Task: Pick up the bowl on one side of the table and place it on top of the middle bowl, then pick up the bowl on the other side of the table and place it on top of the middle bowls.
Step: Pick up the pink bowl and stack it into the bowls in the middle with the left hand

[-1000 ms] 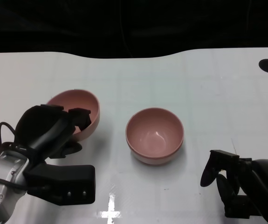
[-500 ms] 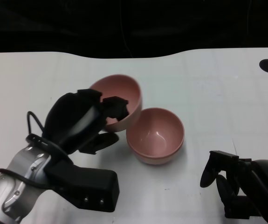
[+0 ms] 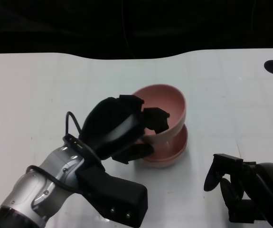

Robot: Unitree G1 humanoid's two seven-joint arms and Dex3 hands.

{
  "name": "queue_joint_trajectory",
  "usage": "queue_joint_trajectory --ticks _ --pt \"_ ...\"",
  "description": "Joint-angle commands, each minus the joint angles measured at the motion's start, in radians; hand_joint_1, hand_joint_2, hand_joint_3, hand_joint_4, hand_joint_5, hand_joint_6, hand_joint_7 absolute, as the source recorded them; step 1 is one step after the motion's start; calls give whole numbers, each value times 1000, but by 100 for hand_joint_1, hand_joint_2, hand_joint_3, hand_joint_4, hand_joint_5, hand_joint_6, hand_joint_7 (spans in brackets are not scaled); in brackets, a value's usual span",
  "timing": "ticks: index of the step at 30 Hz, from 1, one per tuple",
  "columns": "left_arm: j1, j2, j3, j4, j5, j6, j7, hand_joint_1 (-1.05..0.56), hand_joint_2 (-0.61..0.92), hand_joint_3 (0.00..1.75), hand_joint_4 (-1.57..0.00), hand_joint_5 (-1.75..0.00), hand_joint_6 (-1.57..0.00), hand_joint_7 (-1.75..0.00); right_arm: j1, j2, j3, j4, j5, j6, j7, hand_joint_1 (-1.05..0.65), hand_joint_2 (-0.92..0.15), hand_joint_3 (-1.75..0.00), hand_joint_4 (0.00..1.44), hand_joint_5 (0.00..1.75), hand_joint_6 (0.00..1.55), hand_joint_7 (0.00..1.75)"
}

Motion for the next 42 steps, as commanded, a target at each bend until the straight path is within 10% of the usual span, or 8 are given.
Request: queue_joint_trajectory --ticks 1,10,15,24,37,40,42 --pt "-25 -1 -20 25 26 1 -5 -30 80 41 -85 -161 -91 -101 -2 -11 0 4 -3 -7 -1 -10 -17 -156 98 175 85 150" --pt "-64 -9 -78 70 89 82 -94 -29 91 28 -81 -159 -87 -100 -3 -11 -2 5 0 2 4 -11 -17 -157 98 175 83 152" --pt "-82 11 -121 55 171 158 -172 -43 92 23 -77 -51 -87 -17 -3 -9 0 3 1 3 6 -11 -17 -155 97 175 84 145" --pt "-72 31 -121 11 175 180 -216 -80 92 53 -37 -7 -36 0 -6 -10 -2 2 -1 1 10 -12 -19 -152 97 175 87 134" --pt "78 80 49 -130 -67 58 -148 -74 92 51 -33 -6 -31 -4 4 -5 -11 -14 24 3 19 -11 -19 -155 97 175 86 146" --pt "144 75 107 -154 -142 1 -102 -67 92 41 -42 -15 -39 -8 7 -6 -11 -23 19 3 20 -11 -19 -155 97 175 85 146" --pt "191 67 141 -174 -201 -23 -94 -64 92 37 -30 -50 -44 -8 11 -5 -10 -31 19 12 27 -11 -19 -155 97 175 85 145"
